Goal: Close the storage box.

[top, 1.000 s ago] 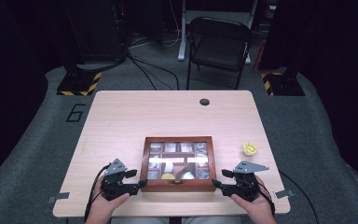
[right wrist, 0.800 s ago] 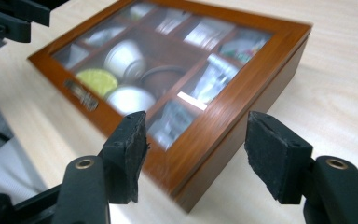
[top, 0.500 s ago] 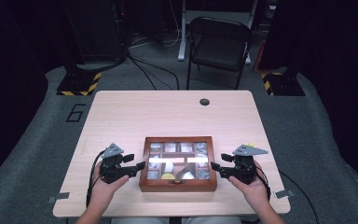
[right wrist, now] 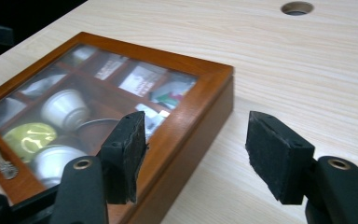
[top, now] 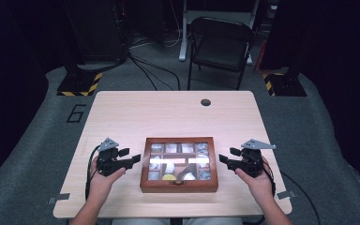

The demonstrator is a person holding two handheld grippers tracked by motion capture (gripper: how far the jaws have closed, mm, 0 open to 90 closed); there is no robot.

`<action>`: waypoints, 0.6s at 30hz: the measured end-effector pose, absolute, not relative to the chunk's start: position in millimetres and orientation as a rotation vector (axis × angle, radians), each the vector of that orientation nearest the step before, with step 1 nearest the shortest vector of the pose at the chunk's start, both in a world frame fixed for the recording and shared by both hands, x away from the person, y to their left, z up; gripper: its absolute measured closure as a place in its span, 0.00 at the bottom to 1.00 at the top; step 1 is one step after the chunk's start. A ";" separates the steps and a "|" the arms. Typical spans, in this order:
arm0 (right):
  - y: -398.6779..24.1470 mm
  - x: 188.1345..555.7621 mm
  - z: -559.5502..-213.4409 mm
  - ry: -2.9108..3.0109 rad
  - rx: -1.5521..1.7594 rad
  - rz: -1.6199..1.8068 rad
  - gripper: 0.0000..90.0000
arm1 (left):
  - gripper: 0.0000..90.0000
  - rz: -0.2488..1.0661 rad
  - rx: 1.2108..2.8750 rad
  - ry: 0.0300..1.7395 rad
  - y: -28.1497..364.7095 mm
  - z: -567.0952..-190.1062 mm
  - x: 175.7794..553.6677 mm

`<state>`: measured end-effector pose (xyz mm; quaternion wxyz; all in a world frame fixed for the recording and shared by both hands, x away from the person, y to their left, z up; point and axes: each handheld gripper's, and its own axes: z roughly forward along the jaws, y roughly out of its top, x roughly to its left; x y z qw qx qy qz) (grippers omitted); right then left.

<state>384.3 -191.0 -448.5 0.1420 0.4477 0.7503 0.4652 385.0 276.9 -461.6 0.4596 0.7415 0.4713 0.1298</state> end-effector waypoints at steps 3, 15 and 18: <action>-197.4 386.0 -453.8 2.146 1.319 1.322 0.41 | 0.40 0.320 1.815 1.176 281.5 -466.1 386.7; -215.2 389.7 -473.1 2.132 1.385 1.228 0.41 | 0.39 0.312 1.800 1.228 294.6 -478.2 385.1; -216.8 389.9 -479.3 2.149 1.388 1.194 0.41 | 0.40 0.315 1.802 1.229 297.0 -481.1 384.1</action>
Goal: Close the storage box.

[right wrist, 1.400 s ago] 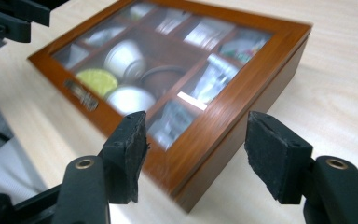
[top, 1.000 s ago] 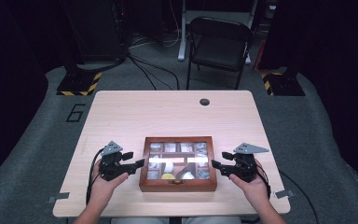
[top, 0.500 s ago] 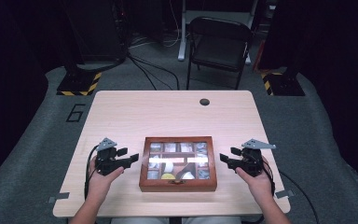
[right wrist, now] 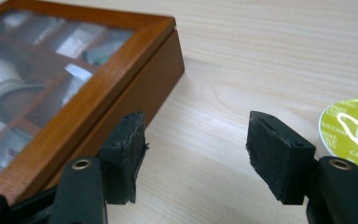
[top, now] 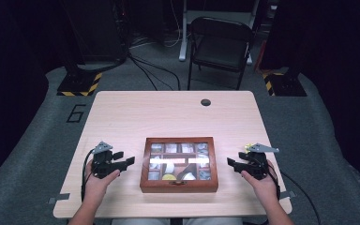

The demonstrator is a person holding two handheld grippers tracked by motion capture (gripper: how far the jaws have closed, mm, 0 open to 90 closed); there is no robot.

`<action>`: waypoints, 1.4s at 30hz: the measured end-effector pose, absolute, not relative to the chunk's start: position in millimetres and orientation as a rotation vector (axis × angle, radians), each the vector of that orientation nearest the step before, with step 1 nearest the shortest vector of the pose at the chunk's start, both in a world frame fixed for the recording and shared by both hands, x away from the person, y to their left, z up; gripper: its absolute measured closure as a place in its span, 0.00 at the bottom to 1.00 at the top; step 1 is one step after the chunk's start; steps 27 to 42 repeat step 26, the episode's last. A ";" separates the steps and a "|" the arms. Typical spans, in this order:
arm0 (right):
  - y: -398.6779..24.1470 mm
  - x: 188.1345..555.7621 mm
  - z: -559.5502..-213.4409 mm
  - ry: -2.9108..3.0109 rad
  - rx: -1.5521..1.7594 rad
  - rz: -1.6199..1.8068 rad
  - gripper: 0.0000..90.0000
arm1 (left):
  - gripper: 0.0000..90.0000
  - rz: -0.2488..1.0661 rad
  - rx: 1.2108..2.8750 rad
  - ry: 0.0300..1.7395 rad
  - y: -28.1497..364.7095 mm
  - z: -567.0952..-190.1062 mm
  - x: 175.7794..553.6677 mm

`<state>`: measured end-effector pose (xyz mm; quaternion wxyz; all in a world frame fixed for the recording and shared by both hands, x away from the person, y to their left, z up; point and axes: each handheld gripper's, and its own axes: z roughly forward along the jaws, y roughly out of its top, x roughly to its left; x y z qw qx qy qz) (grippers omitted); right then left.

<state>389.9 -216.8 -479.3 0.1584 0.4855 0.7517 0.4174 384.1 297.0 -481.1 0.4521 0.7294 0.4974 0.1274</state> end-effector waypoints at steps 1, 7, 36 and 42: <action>-216.8 390.0 -480.6 2.155 1.391 1.188 0.41 | 0.39 0.302 1.805 1.234 298.1 -482.2 383.7; -218.2 391.2 -487.5 2.160 1.414 1.171 0.41 | 0.39 0.291 1.823 1.264 298.3 -491.8 386.5; -218.8 388.0 -487.7 2.158 1.402 1.167 0.39 | 0.36 0.241 1.846 1.194 286.9 -488.5 380.5; -218.8 388.0 -487.7 2.158 1.402 1.167 0.39 | 0.36 0.241 1.846 1.194 286.9 -488.5 380.5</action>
